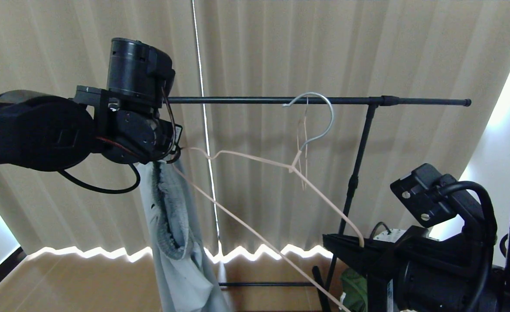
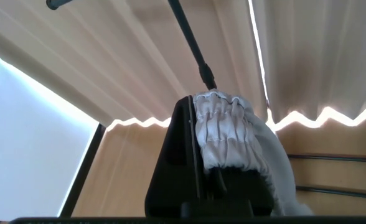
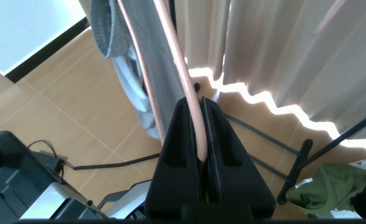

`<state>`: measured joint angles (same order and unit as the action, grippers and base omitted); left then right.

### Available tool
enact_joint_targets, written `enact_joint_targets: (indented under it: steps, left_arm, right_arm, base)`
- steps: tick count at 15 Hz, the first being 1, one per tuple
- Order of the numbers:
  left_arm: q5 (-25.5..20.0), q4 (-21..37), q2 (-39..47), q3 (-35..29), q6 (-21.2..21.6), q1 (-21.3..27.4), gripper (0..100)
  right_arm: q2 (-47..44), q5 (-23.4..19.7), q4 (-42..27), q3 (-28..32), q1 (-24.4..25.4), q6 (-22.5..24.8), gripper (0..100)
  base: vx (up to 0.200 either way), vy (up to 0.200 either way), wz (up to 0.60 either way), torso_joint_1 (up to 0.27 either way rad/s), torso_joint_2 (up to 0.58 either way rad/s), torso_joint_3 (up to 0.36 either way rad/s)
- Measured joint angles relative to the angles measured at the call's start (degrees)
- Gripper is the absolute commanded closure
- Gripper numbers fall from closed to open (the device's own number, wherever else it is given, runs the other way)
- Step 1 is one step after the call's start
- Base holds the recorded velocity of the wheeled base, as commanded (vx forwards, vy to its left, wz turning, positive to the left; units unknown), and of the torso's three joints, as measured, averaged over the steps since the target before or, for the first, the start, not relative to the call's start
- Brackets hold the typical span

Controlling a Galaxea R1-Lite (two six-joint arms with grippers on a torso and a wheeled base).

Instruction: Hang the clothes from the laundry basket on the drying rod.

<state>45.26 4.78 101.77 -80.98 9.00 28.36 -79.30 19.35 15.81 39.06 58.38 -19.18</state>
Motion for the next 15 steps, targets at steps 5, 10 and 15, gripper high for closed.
enact_joint_targets:
  steps: [5, 10, 15]
  left_arm:
    - [0.09, -0.05, 0.68, 0.00, 0.15, -0.05, 100]
    - [0.13, -0.05, 1.45, -0.05, 0.13, -0.05, 100]
    - [0.09, -1.99, 2.51, -0.22, 0.37, -0.18, 100]
  right_arm:
    - [0.00, 0.00, -0.02, -0.22, 1.21, 0.02, 100]
    - [0.06, 0.00, 0.00, -0.43, 1.84, 0.00, 100]
    - [0.22, 0.05, -0.11, -1.22, 3.11, 0.02, 100]
  base:
    - [0.000, 0.000, 0.00, 0.000, 0.00, 0.000]
    - [0.000, 0.000, 0.00, 0.000, 0.00, 0.000]
    - [0.000, 0.000, 0.00, 0.000, 0.00, 0.000]
